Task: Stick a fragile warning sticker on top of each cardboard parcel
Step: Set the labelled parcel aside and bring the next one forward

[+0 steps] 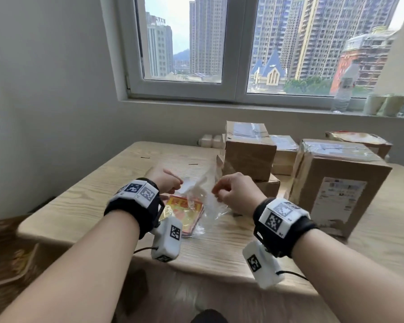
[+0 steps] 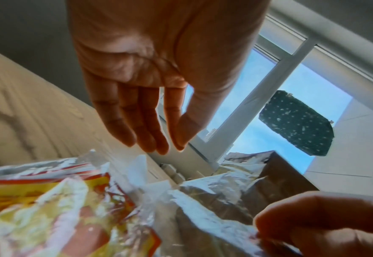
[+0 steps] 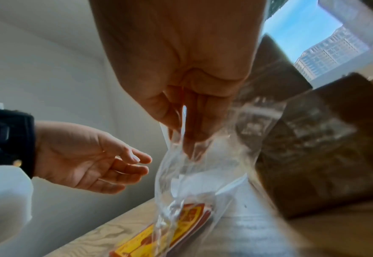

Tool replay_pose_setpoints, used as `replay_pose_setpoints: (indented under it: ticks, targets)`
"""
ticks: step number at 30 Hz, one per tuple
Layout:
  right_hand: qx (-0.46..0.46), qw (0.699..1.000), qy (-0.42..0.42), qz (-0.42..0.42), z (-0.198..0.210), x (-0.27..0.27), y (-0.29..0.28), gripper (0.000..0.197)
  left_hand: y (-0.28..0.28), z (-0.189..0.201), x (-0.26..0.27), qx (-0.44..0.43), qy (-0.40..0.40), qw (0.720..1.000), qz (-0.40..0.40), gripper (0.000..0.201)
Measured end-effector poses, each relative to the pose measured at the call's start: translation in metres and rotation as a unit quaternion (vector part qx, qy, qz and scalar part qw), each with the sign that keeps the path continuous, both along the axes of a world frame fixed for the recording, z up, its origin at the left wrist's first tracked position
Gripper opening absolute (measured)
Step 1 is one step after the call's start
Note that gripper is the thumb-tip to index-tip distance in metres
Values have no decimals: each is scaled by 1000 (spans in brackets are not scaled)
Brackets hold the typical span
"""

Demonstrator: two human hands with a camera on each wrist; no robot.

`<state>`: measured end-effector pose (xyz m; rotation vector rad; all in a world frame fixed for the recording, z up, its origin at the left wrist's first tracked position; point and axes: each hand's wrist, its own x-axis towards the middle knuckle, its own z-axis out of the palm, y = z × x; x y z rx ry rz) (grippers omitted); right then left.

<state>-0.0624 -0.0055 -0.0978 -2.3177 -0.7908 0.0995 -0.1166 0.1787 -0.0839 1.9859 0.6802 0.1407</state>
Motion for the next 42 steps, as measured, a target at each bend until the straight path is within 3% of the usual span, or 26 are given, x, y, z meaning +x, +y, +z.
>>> replay_pose_setpoints:
  ticks: [2, 5, 9, 11, 17, 22, 26, 29, 34, 39, 42]
  targets:
    - [-16, 999, 32, -27, -9, 4, 10, 24, 10, -14, 2, 6, 7, 1000, 10, 16]
    - [70, 984, 127, -105, -24, 14, 21, 20, 23, -33, 5, -4, 22, 999, 25, 21]
    - [27, 952, 300, -57, -39, 17, 28, 23, 36, -54, 9, -35, 51, 997, 36, 24]
    - [6, 955, 295, -39, -37, 15, 34, 17, 40, -60, 10, -36, 56, 997, 49, 24]
    - [52, 949, 309, -41, -27, 25, 48, 35, 46, -59, 19, -28, 49, 998, 43, 25]
    - [100, 923, 371, -37, -28, 26, 56, 8, 46, -61, 25, -29, 52, 998, 13, 26]
    - [23, 961, 269, -56, -38, 30, 62, 17, 48, -67, 27, -35, 63, 997, 7, 36]
    - [-26, 977, 203, -53, -48, 33, 70, 11, 49, -69, 29, -47, 67, 997, 5, 49]
    - [-72, 984, 150, -58, -54, 37, 80, 4, 53, -69, 28, -90, 73, 993, 15, 46]
    - [-86, 987, 128, -55, -58, 38, 84, 29, 58, -73, 27, -120, 63, 990, 29, 41]
    - [-104, 988, 99, -61, -62, 42, 88, 15, 61, -77, 28, -133, 63, 989, 16, 45]
